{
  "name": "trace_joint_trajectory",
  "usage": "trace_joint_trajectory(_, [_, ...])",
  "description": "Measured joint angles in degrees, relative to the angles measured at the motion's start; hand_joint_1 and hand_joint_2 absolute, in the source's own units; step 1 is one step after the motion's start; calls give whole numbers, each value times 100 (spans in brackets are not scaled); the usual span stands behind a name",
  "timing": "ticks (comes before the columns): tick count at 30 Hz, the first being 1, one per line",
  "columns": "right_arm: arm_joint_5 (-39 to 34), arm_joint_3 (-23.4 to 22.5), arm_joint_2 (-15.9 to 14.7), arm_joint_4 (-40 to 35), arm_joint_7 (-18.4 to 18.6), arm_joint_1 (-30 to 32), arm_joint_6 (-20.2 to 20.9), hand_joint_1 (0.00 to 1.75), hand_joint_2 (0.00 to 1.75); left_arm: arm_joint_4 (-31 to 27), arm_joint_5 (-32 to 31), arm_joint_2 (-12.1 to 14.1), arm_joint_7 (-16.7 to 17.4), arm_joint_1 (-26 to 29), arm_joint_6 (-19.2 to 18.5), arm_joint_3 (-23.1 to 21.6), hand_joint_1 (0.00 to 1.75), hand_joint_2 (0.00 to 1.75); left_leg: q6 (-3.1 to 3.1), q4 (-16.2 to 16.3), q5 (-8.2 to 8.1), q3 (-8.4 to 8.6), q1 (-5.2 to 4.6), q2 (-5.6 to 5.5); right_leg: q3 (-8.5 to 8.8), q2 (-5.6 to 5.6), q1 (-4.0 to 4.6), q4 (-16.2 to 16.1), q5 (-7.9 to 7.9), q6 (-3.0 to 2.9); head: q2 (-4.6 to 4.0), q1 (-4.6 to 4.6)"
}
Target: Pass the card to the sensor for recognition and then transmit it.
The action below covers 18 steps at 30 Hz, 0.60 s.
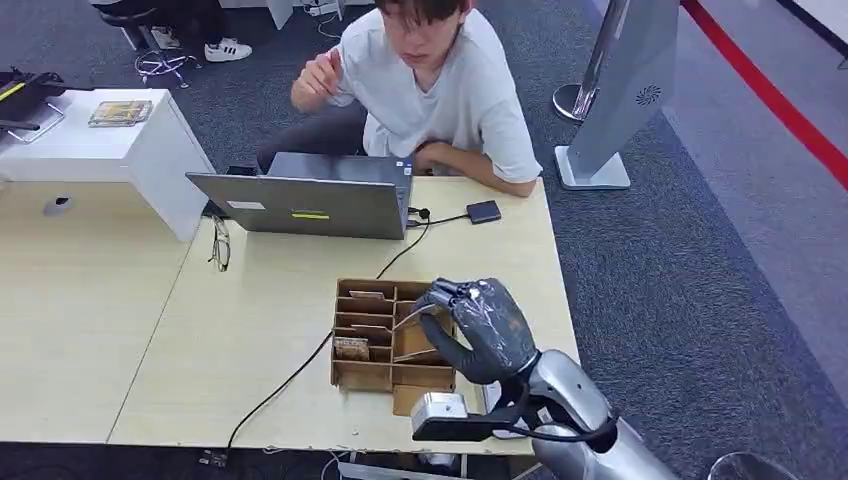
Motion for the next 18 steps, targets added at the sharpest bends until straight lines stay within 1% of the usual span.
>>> trace_joint_trajectory(6, [57, 46, 227, -2, -48, -114, -50, 175, 175, 0, -39, -11, 15, -3, 0, 2, 0, 0, 0, 0, 0, 0, 0, 0, 0, 0, 1, 0, 0, 0, 0, 0])
trace_joint_trajectory(18, [57, 153, 417, -2, -63, -260, -100, 175, 175, 0, -101, -11, 15, -4, -11, 22, 0, 0, 0, 0, 0, 0, 0, 0, 0, 0, 0, 0, 0, 0, 0, 0])
